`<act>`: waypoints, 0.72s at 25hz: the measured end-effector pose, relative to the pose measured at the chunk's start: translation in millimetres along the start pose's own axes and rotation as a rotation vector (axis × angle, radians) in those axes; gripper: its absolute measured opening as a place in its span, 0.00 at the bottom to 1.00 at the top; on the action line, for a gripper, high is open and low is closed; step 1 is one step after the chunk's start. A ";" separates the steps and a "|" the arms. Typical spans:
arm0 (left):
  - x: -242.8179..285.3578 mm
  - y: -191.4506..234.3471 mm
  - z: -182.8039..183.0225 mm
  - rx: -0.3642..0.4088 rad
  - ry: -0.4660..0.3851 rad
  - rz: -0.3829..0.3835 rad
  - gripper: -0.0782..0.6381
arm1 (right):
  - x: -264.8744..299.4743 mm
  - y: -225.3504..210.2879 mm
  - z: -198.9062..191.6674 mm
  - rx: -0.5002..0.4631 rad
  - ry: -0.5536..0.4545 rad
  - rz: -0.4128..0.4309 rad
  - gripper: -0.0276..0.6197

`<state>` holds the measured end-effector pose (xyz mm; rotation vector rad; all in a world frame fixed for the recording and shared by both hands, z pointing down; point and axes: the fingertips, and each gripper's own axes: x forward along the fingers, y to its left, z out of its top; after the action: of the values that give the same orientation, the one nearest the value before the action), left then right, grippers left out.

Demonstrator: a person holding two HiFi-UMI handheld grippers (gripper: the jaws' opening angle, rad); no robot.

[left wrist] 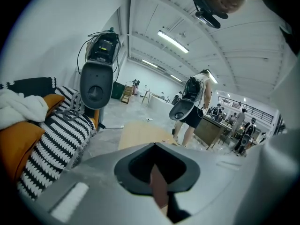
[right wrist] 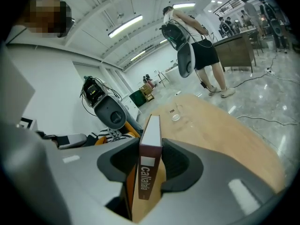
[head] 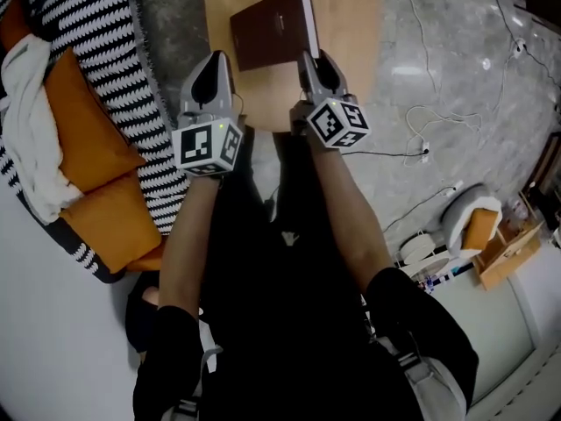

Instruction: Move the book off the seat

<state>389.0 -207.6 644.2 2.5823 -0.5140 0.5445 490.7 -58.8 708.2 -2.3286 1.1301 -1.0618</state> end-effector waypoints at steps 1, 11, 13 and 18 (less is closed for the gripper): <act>0.5 0.9 -3.5 -0.005 0.004 0.003 0.12 | -0.2 -2.3 -4.0 0.000 0.004 0.002 0.29; 14.3 11.0 -28.3 -0.023 0.013 0.012 0.12 | 7.1 -22.7 -32.9 0.014 0.010 0.042 0.29; 16.1 13.7 -32.9 -0.027 0.014 0.017 0.12 | 8.0 -27.7 -36.1 0.034 0.004 0.053 0.29; 23.2 10.4 -46.9 -0.023 0.031 0.016 0.12 | 15.5 -51.0 -37.3 0.050 -0.008 0.075 0.31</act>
<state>390.8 -199.0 696.8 2.5458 -0.5274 0.5798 495.8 -38.4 769.8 -2.2322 1.1647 -1.0404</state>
